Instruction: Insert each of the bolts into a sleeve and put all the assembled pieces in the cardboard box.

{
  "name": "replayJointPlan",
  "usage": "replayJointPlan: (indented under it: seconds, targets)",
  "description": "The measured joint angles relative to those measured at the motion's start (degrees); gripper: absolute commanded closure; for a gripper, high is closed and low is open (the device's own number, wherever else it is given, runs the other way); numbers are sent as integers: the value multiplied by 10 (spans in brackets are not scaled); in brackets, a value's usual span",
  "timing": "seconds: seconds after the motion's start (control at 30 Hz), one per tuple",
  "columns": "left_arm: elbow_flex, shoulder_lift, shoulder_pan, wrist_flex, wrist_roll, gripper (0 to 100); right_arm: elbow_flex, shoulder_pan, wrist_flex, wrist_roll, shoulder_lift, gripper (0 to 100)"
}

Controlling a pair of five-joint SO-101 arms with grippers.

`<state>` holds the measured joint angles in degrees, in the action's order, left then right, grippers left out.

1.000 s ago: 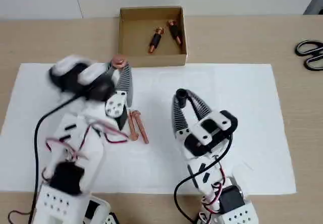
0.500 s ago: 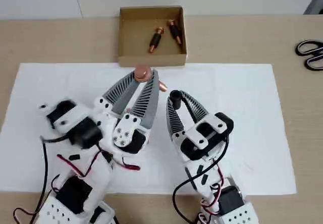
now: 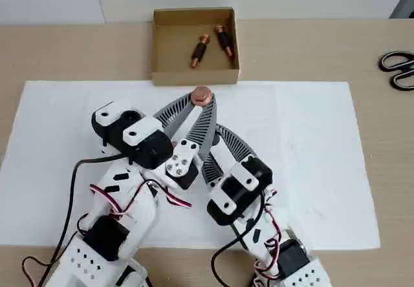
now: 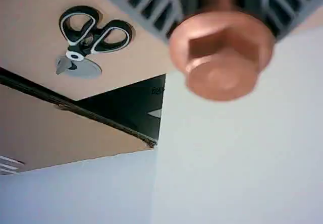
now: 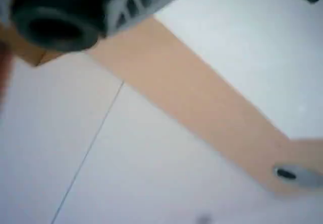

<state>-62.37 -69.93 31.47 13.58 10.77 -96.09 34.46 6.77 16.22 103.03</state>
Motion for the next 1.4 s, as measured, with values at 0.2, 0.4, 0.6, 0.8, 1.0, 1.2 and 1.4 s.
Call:
replayJointPlan:
  seconds: [0.2, 0.4, 0.6, 0.8, 1.0, 1.2, 1.4]
  targets:
    - [40, -4, -16, 47, -21, 994, -1, -42, -10, 0, 0, 995]
    - [47, -8, -4, 61, -21, 994, -1, -50, -12, -6, 0, 995]
    - [47, -8, 25, 53, -21, 994, -1, -48, -12, -67, 0, 995]
    - [47, -8, 24, 47, -23, 994, -1, -48, -12, -88, 0, 995]
    - [30, -8, 24, 15, -25, 994, -1, -48, -12, -88, 0, 995]
    - [-15, -8, 24, -59, -46, 994, -1, -48, -12, -88, 0, 995]
    - [-38, -8, 27, -66, -68, 994, -1, -48, -12, -88, 0, 995]
